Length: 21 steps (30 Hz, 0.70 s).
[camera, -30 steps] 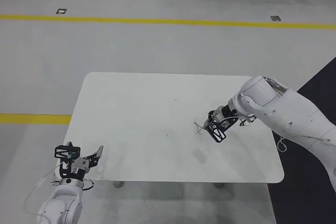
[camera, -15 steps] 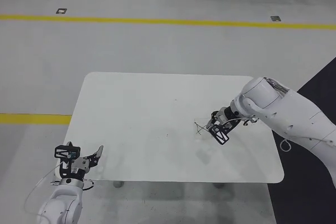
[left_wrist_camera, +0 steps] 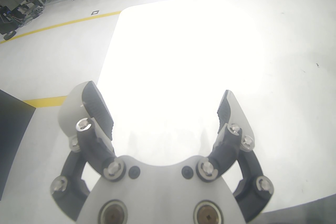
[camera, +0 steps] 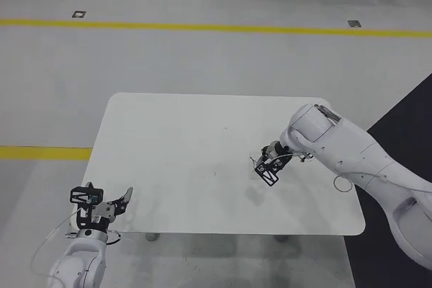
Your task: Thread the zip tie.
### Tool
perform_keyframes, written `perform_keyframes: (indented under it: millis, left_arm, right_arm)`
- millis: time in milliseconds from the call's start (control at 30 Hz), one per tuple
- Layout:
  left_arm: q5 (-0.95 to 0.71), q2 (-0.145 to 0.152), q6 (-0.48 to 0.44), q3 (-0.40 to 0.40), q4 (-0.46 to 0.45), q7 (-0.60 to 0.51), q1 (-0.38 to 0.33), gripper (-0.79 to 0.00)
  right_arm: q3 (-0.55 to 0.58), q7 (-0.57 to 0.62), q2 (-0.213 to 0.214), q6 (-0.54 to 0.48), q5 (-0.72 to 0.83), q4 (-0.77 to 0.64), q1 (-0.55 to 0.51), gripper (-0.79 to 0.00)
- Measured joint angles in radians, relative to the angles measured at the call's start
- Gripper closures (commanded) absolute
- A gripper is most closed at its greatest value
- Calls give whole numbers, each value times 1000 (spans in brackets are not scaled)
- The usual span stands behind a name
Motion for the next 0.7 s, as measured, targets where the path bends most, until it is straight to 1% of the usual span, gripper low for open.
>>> perform_keyframes:
  millis: [67,267,467,700]
  left_arm:
    - [0,0,0,0,0,0,0,-785]
    - [0,0,0,0,0,0,0,-785]
    - [0,0,0,0,0,0,0,-785]
    - [0,0,0,0,0,0,0,-785]
  right_arm:
    - [0,0,-21,0,-19,20,3,-154]
    - [0,0,-67,0,-57,78,-1,-151]
    - [0,0,-105,0,-101,119,-3,-139]
    - [0,0,-140,0,-172,124,-6,-148]
